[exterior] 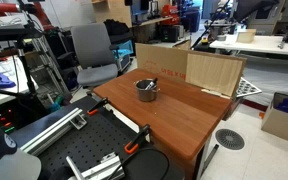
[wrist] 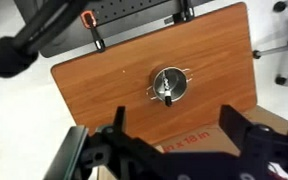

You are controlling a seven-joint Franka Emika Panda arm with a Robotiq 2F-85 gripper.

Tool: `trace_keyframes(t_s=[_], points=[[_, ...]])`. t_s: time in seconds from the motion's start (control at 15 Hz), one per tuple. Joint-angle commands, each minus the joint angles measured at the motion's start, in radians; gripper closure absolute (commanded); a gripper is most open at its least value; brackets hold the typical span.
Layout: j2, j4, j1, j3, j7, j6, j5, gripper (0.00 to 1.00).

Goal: Take the marker from the pot and put it on the table

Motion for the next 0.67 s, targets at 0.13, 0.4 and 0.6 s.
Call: trace_keyframes(t_s=[0.13,0.4,0.6], points=[[0.007,0.004,-0.012,0.008,-0.005,0.015,0.016,0.00],[0.054,0.009,-0.008,0.006,0.005,0.036,0.045,0.00],[0.092,0.007,-0.004,0.013,-0.003,0.072,0.043,0.00]])
